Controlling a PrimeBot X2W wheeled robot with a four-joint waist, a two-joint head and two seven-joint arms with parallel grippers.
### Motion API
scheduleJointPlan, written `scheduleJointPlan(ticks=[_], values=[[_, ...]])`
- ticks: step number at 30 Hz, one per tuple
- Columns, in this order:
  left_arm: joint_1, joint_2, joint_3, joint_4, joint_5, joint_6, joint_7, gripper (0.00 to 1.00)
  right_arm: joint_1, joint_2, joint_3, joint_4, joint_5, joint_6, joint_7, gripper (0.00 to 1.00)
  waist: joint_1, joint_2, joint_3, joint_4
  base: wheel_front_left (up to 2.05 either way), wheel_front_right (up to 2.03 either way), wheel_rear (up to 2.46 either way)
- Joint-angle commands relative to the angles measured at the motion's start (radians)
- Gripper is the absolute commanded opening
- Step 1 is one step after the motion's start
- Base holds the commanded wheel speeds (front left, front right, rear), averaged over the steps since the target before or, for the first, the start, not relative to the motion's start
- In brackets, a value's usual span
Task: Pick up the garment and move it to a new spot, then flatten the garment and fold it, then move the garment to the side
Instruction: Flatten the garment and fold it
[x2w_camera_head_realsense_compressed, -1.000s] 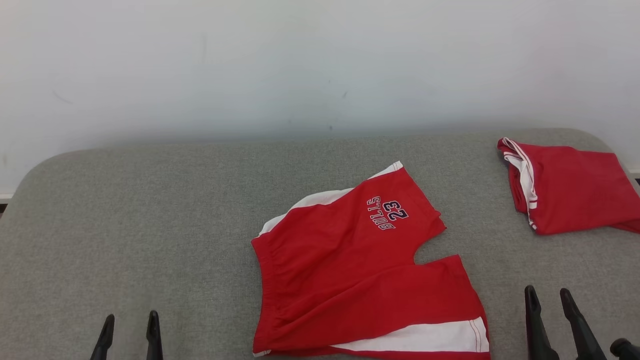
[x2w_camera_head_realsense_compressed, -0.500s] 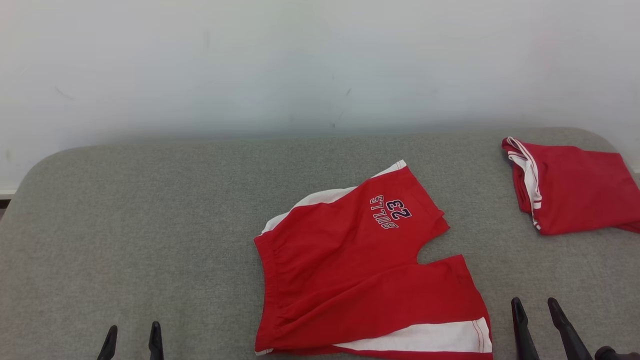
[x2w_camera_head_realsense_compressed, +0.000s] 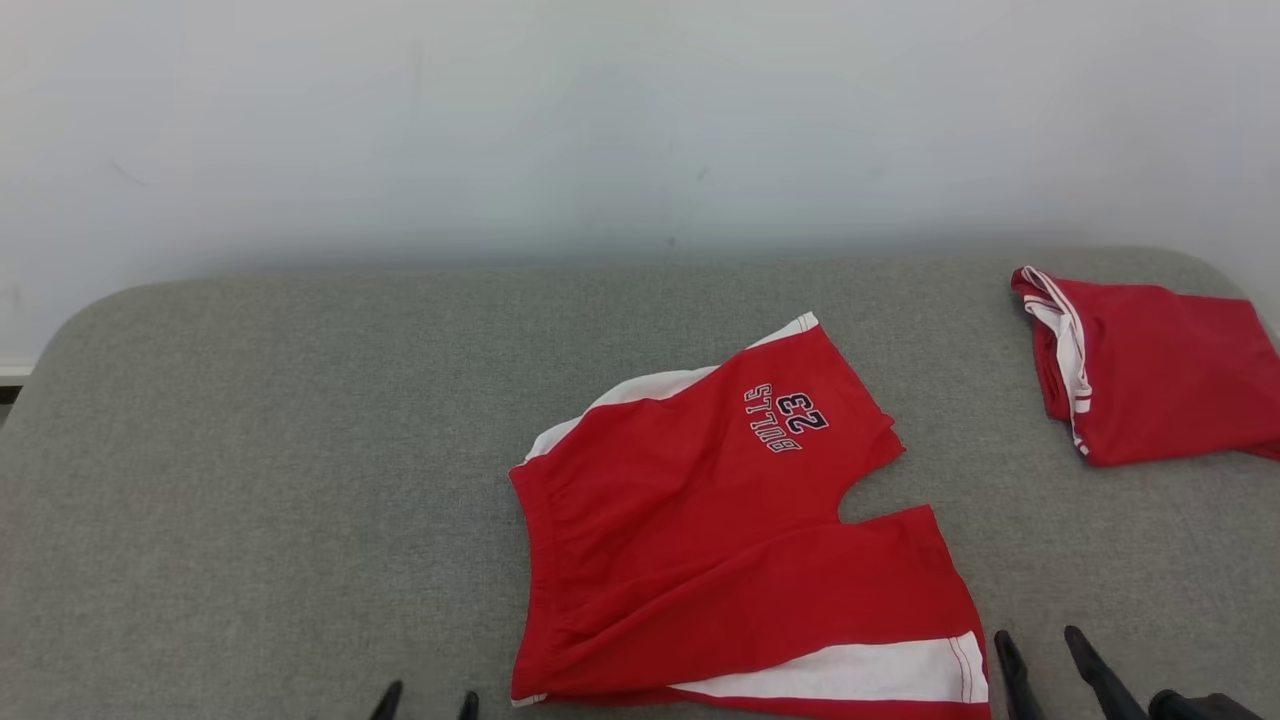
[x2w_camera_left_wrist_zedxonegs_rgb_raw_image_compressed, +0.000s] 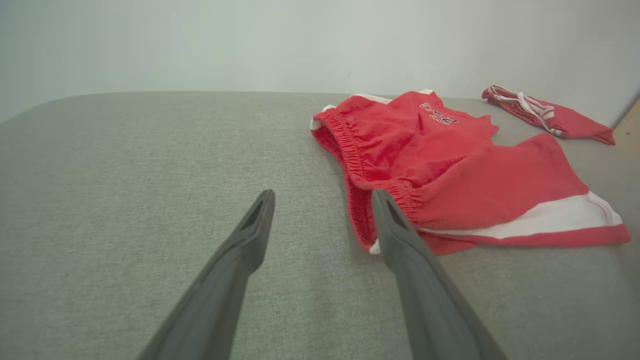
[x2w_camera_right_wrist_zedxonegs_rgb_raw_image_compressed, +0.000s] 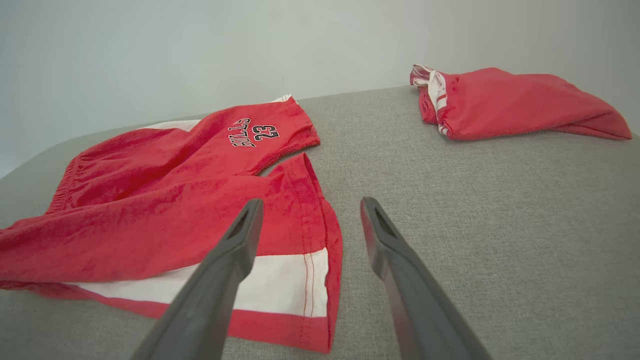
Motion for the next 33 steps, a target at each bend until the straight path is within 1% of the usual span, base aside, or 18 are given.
scheduleJointPlan(ticks=[1,5,9,15,22,29,30,31,32,33], values=[[-0.028,0.022,-0.049,0.035,-0.029,-0.001,-0.003,1.0,-0.016,-0.015,0.02,0.027,0.008,-0.003,0.012,1.0,0.0,-0.0001,0.007,-0.004,0.0,0.0,0.0],[-0.084,0.058,-0.148,0.117,-0.085,0.0,-0.003,1.0,-0.051,-0.031,0.063,0.091,0.024,-0.003,0.028,1.0,0.0,-0.0001,0.023,-0.012,0.0,0.0,0.0],[-0.139,0.08,-0.213,0.174,-0.114,0.0,-0.003,1.0,-0.092,-0.044,0.116,0.156,0.039,-0.003,0.031,1.0,0.0,-0.0001,0.041,-0.021,0.0,0.0,0.0],[-0.195,0.096,-0.259,0.218,-0.135,0.0,-0.003,1.0,-0.146,-0.054,0.173,0.245,0.07,-0.003,0.046,1.0,0.0,-0.0001,0.063,-0.024,0.0,0.0,0.0],[-0.259,0.117,-0.308,0.252,-0.153,0.0,-0.003,1.0,-0.223,-0.06,0.244,0.339,0.104,-0.003,0.012,1.0,0.0,-0.0001,0.087,-0.015,0.0,0.0,0.0],[-0.313,0.134,-0.405,0.265,-0.173,0.0,-0.003,1.0,-0.283,-0.062,0.307,0.419,0.145,-0.003,-0.008,1.0,0.0,-0.0001,0.098,-0.012,0.0,0.0,0.0],[-0.32,0.136,-0.418,0.263,-0.18,0.0,-0.003,0.9,-0.289,-0.06,0.315,0.426,0.154,-0.003,-0.013,0.61,0.0,-0.0001,0.098,-0.012,0.0,0.0,0.0],[-0.325,0.137,-0.427,0.26,-0.187,0.0,-0.003,0.33,-0.295,-0.059,0.324,0.432,0.161,-0.003,-0.017,0.25,0.0,-0.0001,0.098,-0.012,0.0,0.0,0.0],[-0.329,0.141,-0.435,0.256,-0.192,0.0,-0.003,0.0,-0.3,-0.06,0.332,0.438,0.165,-0.003,-0.024,0.0,0.0,-0.0001,0.098,-0.012,0.0,0.0,0.0],[-0.33,0.142,-0.441,0.252,-0.201,0.0,-0.003,0.0,-0.305,-0.062,0.338,0.444,0.171,-0.003,-0.03,0.0,0.0,-0.0001,0.098,-0.013,0.0,0.0,0.0]])
